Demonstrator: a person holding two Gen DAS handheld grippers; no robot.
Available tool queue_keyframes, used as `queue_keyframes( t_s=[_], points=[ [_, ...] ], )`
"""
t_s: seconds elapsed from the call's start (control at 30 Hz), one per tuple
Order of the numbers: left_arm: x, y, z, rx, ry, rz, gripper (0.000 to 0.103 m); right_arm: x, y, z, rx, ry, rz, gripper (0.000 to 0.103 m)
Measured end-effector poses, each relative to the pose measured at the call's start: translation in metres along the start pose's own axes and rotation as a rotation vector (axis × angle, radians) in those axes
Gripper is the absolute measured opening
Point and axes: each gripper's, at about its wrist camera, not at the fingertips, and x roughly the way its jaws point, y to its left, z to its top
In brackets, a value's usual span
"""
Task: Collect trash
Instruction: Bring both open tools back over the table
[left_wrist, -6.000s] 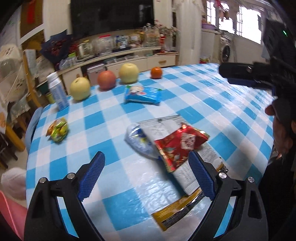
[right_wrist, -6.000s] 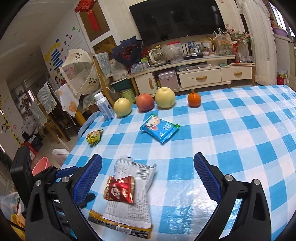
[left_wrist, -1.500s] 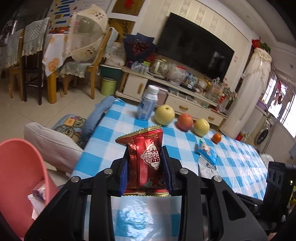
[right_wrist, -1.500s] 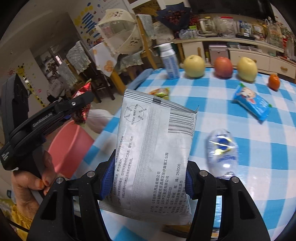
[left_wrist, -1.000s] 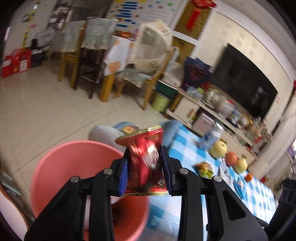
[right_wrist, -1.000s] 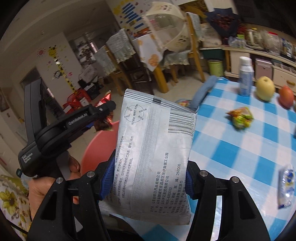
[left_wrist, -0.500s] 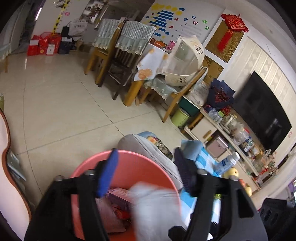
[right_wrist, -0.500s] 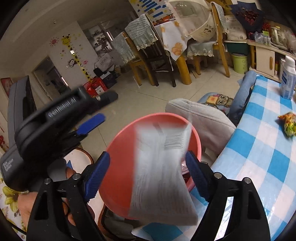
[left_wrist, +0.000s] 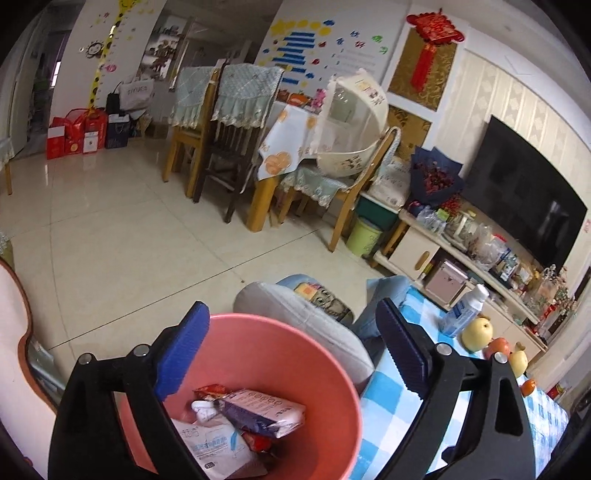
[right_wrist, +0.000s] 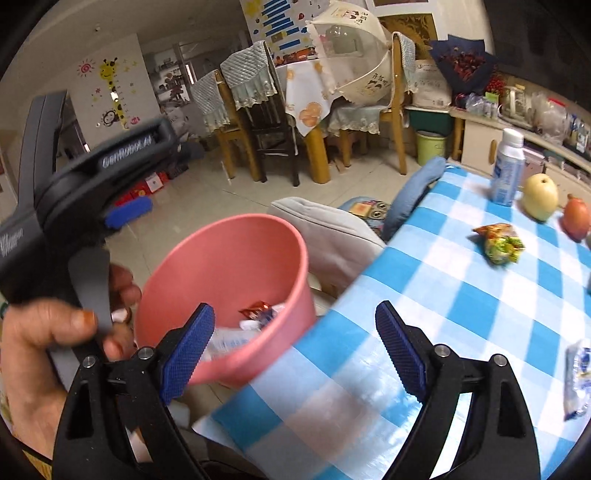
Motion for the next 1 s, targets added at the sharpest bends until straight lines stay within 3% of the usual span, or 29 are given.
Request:
queue_keyframes(
  t_s=[0.2,0.37,0.53,1.0],
  points=[
    [0.002,-0.018,-0.006,0.022,0.011,-0.033,0.092,-0.02,-0.015,-0.017,-0.011,-0.009,-0.042,0.089],
    [0.008,-0.041,-0.013,0.109,0.059,-0.029,0.092,-0.035,-0.027,-0.028,-0.023,-0.016,-0.091,0.09],
    [0.015,-0.062,-0.026,0.153,0.124,-0.104,0.092,-0.051,-0.041,-0.04,-0.005,-0.024,-0.119,0.092],
    [0.016,-0.103,-0.054,0.256,0.14,-0.177,0.092,-0.087,-0.072,-0.06,0.028,-0.06,-0.172,0.092]
  ],
)
